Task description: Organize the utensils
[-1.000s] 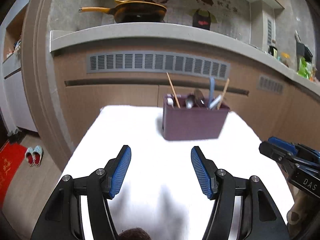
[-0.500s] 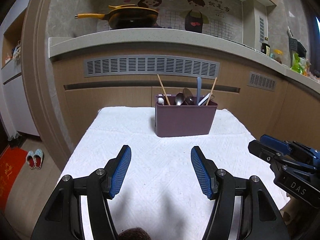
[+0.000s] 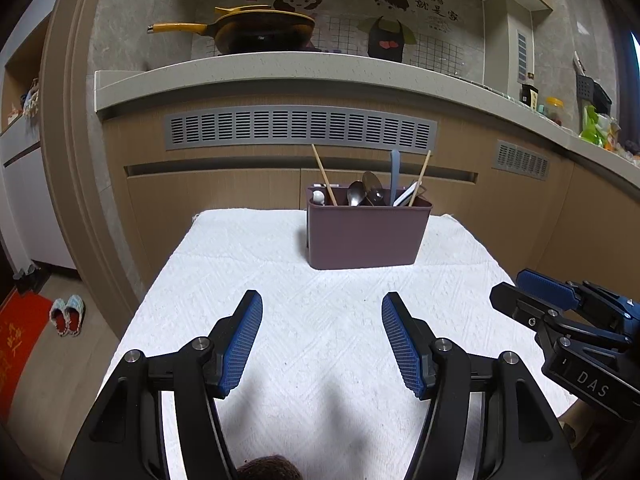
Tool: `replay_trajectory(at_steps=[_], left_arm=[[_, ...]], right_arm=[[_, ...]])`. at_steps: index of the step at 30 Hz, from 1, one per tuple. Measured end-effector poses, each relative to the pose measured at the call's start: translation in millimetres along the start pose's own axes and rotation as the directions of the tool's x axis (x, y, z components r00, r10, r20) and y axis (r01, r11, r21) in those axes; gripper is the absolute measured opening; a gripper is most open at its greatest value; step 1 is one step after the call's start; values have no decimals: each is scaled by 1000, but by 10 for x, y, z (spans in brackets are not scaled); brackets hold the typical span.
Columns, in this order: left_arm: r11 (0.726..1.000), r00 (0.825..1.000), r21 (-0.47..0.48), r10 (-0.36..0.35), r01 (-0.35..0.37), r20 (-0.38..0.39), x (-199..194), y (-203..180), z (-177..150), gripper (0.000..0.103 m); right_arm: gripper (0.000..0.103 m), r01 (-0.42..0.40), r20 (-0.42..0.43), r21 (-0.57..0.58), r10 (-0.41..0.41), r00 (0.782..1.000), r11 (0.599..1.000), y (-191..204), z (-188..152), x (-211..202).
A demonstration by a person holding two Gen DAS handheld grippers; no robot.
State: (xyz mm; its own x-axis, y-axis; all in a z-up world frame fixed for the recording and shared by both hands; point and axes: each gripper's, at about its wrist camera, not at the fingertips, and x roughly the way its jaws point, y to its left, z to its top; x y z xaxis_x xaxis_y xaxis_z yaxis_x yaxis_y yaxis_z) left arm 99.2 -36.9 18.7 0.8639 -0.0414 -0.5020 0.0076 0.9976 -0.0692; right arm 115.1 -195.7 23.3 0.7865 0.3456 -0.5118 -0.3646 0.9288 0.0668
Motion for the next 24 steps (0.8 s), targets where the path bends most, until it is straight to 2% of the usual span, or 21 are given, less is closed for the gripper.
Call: replay_trajectory(at_steps=[24], left_arm=[[1000,1000,14,-18,18,-19,16,-23,-30,63]], right_arm=[[43,5,-6,6,-5,1000,1000,-23,-6,12]])
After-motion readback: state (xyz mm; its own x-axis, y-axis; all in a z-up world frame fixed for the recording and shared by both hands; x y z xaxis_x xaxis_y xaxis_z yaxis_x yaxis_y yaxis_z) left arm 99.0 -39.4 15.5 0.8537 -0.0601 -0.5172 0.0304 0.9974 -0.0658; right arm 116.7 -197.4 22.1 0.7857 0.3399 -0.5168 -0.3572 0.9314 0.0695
